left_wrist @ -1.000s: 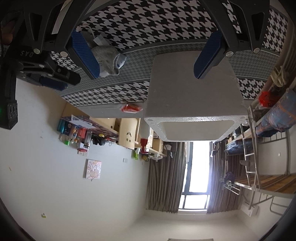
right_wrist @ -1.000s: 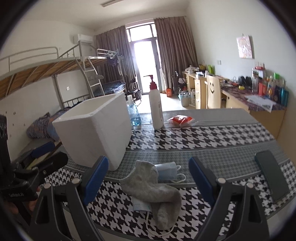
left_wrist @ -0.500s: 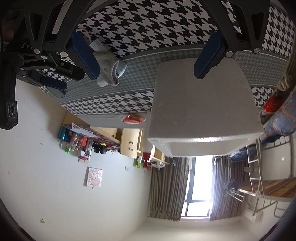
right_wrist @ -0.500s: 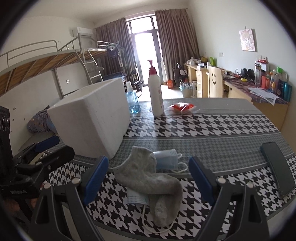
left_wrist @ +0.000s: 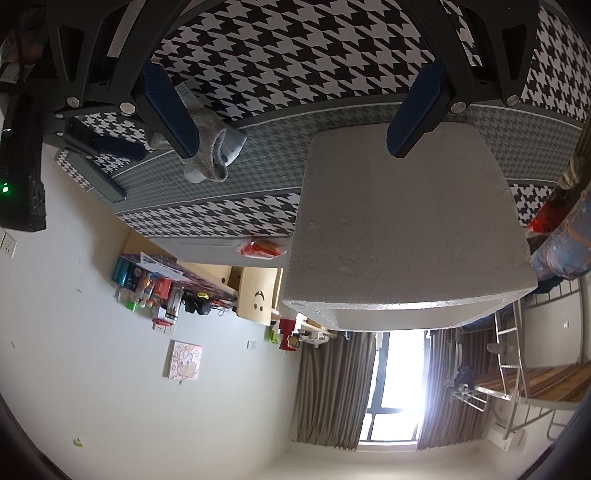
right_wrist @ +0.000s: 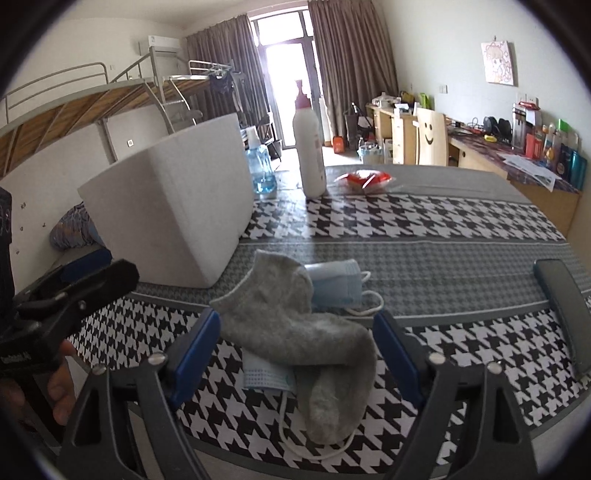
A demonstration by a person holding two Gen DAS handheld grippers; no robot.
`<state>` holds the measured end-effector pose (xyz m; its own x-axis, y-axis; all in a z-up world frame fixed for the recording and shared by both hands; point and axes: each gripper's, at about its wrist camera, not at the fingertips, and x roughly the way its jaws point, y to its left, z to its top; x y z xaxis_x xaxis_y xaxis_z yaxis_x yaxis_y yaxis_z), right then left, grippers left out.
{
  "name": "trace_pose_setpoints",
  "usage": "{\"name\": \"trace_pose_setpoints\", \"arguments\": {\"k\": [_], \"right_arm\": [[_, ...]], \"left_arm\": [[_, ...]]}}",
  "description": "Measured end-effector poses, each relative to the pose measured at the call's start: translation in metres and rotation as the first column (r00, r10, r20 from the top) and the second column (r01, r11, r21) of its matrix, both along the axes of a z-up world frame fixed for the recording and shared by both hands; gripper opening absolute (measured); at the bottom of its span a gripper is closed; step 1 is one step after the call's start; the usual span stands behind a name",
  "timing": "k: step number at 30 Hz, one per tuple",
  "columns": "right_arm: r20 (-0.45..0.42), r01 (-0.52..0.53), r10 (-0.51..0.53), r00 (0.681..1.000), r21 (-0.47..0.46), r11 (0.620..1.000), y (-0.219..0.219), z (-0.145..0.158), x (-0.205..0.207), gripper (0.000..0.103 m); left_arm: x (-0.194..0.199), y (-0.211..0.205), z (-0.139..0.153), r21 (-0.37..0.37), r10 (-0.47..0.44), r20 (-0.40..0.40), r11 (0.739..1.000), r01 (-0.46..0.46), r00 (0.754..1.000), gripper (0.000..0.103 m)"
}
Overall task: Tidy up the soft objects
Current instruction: 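Grasp the grey sock with the right tool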
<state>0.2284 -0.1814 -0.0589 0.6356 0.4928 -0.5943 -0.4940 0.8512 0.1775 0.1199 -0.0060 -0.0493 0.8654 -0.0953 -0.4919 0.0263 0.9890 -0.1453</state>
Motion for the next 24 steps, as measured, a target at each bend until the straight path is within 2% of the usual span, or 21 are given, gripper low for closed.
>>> {"name": "trace_pose_setpoints", "arguments": {"k": [4, 8, 12, 15, 17, 24], "right_arm": [[-0.03, -0.005, 0.005, 1.0, -0.004, 1.0, 0.0, -0.007, 0.005, 0.075], [-0.059, -0.008, 0.008, 0.998, 0.001, 1.0, -0.002, -0.011, 0.01, 0.055], [-0.082, -0.019, 0.019, 0.996, 0.002, 1.0, -0.002, -0.014, 0.01, 0.04], [-0.104, -0.009, 0.01, 0.995, 0.003, 1.0, -0.003, -0.018, 0.01, 0.021], [-0.124, -0.014, 0.015, 0.992, 0.012, 1.0, -0.004, -0.02, 0.013, 0.013], [-0.109, -0.018, 0.021, 0.994, 0.026, 1.0, -0.009, -0.013, 0.006, 0.007]], "left_arm": [[0.002, -0.002, -0.002, 0.0, 0.0, -0.005, 1.0, 0.0, 1.0, 0.102], [0.003, -0.004, -0.003, 0.002, -0.003, -0.008, 1.0, 0.004, 1.0, 0.102], [0.005, -0.006, -0.004, 0.006, -0.007, -0.015, 1.0, 0.007, 1.0, 0.102], [0.005, -0.007, -0.005, 0.008, -0.003, -0.021, 1.0, 0.003, 1.0, 0.102], [0.005, -0.006, -0.005, 0.009, 0.0, -0.022, 1.0, 0.0, 1.0, 0.102], [0.004, -0.005, -0.006, 0.01, 0.009, -0.026, 1.0, -0.009, 1.0, 0.102]]}}
